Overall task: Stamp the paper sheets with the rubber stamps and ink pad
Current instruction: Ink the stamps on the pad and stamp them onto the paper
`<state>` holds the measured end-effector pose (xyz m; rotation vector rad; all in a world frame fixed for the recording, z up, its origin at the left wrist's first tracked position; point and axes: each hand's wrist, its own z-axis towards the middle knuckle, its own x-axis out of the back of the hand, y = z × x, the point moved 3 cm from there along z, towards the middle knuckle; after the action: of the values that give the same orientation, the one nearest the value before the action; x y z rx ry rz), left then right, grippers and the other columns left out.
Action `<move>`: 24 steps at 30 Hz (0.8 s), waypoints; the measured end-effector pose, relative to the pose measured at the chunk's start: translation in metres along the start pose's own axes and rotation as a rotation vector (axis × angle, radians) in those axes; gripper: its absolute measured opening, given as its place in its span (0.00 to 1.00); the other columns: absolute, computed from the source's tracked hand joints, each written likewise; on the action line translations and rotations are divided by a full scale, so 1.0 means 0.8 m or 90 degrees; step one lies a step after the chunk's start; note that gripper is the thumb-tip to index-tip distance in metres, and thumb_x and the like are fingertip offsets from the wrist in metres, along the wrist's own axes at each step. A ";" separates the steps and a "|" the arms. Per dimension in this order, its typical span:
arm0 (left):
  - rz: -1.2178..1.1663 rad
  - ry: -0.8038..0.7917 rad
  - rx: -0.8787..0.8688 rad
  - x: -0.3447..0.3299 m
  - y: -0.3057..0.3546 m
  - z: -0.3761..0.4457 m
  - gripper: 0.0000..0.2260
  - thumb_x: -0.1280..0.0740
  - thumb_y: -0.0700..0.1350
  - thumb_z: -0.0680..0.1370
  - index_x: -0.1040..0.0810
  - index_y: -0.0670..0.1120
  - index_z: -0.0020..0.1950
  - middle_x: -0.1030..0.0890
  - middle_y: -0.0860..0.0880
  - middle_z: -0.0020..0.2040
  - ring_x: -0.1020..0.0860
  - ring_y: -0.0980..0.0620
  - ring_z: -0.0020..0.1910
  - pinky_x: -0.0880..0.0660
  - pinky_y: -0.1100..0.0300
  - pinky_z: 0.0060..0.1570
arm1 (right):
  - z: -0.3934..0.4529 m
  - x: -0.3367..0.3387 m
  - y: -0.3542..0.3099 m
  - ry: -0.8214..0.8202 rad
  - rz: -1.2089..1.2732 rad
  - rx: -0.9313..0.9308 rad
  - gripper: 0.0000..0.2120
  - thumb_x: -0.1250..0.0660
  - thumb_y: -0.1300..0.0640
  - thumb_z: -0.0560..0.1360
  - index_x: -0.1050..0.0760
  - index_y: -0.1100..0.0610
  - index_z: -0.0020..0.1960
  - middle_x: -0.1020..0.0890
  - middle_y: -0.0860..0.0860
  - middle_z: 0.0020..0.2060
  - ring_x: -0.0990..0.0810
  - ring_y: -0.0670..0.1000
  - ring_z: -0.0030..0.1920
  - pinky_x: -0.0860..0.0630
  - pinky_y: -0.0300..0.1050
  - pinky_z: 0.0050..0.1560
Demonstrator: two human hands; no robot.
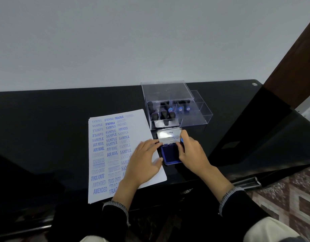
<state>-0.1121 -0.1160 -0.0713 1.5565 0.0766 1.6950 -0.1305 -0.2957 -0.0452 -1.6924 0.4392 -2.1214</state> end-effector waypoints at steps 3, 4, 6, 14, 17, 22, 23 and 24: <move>-0.002 -0.003 0.002 0.000 0.000 0.000 0.24 0.36 0.50 0.79 0.34 0.52 0.75 0.34 0.57 0.73 0.42 0.59 0.74 0.62 0.73 0.68 | -0.007 -0.005 0.002 0.031 -0.026 0.001 0.09 0.40 0.58 0.80 0.41 0.52 0.48 0.24 0.52 0.41 0.26 0.50 0.37 0.27 0.45 0.31; -0.004 -0.003 0.003 0.000 0.000 0.000 0.24 0.36 0.50 0.79 0.34 0.52 0.75 0.34 0.57 0.73 0.42 0.59 0.74 0.61 0.73 0.68 | -0.008 -0.006 0.003 0.035 -0.026 0.000 0.10 0.40 0.57 0.80 0.42 0.51 0.48 0.24 0.52 0.40 0.27 0.50 0.37 0.27 0.45 0.31; -0.005 -0.004 0.005 0.000 0.000 0.000 0.24 0.36 0.50 0.79 0.34 0.52 0.75 0.34 0.58 0.74 0.42 0.59 0.74 0.61 0.73 0.68 | -0.006 -0.005 0.003 0.023 -0.012 0.001 0.11 0.39 0.58 0.79 0.43 0.50 0.48 0.24 0.52 0.41 0.26 0.51 0.37 0.27 0.46 0.31; -0.018 -0.008 0.010 -0.001 0.000 -0.001 0.24 0.35 0.50 0.79 0.33 0.52 0.74 0.33 0.57 0.73 0.41 0.58 0.73 0.52 0.63 0.74 | 0.008 0.003 0.001 -0.018 0.020 -0.020 0.12 0.38 0.60 0.79 0.42 0.52 0.47 0.24 0.51 0.36 0.24 0.50 0.33 0.27 0.48 0.29; -0.036 -0.009 0.013 -0.001 0.000 -0.001 0.23 0.35 0.48 0.79 0.32 0.52 0.73 0.33 0.58 0.72 0.40 0.60 0.72 0.52 0.68 0.72 | 0.000 0.000 0.002 0.003 0.036 -0.011 0.12 0.38 0.59 0.79 0.42 0.50 0.47 0.23 0.50 0.39 0.24 0.50 0.36 0.28 0.46 0.29; -0.298 0.168 0.146 0.029 0.002 0.000 0.11 0.36 0.41 0.80 0.22 0.54 0.59 0.22 0.59 0.57 0.27 0.68 0.58 0.33 0.75 0.59 | -0.005 0.000 0.001 0.015 0.043 -0.015 0.12 0.39 0.58 0.80 0.43 0.48 0.47 0.21 0.52 0.46 0.22 0.51 0.41 0.23 0.50 0.34; -0.317 0.215 0.187 0.039 0.000 0.000 0.09 0.36 0.42 0.81 0.21 0.54 0.56 0.21 0.60 0.54 0.26 0.70 0.54 0.31 0.76 0.55 | -0.005 0.000 0.001 0.015 0.044 -0.016 0.12 0.39 0.58 0.80 0.43 0.48 0.47 0.21 0.52 0.46 0.22 0.51 0.42 0.23 0.49 0.34; -0.328 0.253 0.229 0.049 -0.003 0.001 0.08 0.37 0.43 0.81 0.21 0.54 0.55 0.21 0.60 0.52 0.25 0.71 0.51 0.30 0.76 0.52 | -0.006 0.001 0.001 0.014 0.042 -0.016 0.13 0.39 0.58 0.80 0.44 0.48 0.47 0.21 0.52 0.46 0.22 0.51 0.41 0.24 0.48 0.34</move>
<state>-0.1067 -0.0915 -0.0408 1.2659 0.9483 1.5892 -0.1351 -0.2967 -0.0460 -1.6468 0.5220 -2.0972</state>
